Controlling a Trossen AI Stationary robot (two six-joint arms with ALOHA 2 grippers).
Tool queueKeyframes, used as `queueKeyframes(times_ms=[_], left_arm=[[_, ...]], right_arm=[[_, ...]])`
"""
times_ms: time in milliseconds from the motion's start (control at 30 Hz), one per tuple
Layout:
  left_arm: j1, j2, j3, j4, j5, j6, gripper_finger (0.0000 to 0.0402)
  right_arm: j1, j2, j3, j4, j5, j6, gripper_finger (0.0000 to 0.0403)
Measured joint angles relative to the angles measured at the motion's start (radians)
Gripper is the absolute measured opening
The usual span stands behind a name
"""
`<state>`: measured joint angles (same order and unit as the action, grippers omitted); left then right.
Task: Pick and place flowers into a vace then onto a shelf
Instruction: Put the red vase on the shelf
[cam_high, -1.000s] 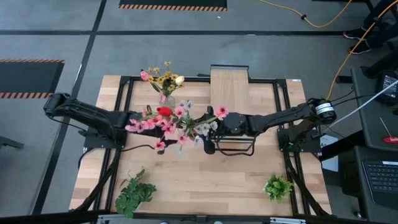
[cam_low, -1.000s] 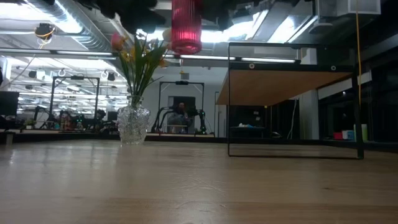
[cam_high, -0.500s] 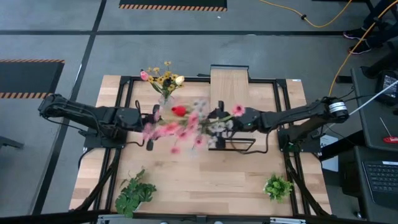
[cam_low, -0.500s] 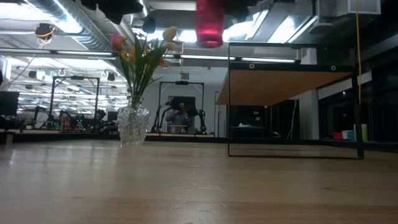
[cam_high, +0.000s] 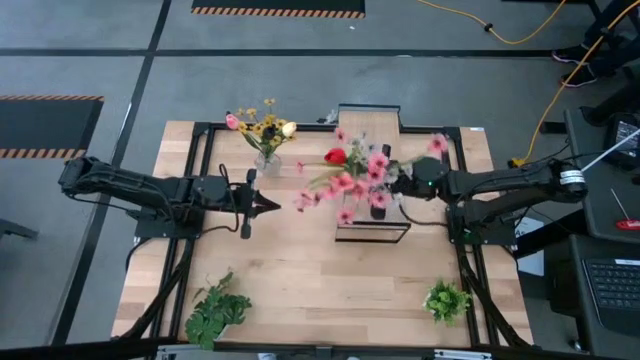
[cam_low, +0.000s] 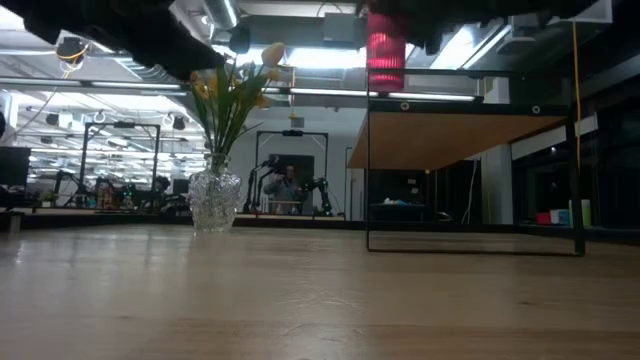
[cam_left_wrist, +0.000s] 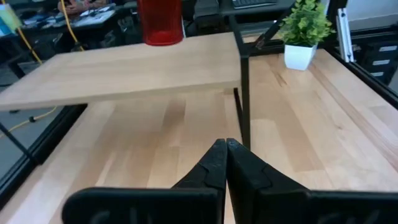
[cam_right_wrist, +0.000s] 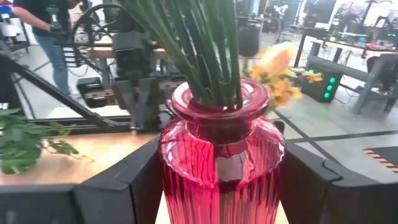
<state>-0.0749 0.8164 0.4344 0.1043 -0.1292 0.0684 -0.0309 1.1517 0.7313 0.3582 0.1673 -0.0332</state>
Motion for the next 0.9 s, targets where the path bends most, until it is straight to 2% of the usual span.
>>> queueKeyframes(times_ms=[167,467,667,900], left_arm=[[0.019,-0.001,-0.022,0.019,0.0,-0.022,0.0002],[0.018,-0.001,-0.036,0.049,-0.003,-0.021,0.0005],[0.018,-0.001,-0.036,0.05,-0.007,0.027,0.0002],[0.018,-0.001,-0.036,0.05,-0.008,0.048,0.0004]], right_arm=[[-0.117,-0.009,-0.014,0.005,-0.115,0.004,0.0242],[-0.36,-0.009,-0.014,-0.036,-0.253,0.033,0.0242],[-0.487,-0.009,-0.015,-0.041,-0.377,0.029,0.0242],[-0.597,-0.009,-0.015,-0.034,-0.437,0.021,0.0242]])
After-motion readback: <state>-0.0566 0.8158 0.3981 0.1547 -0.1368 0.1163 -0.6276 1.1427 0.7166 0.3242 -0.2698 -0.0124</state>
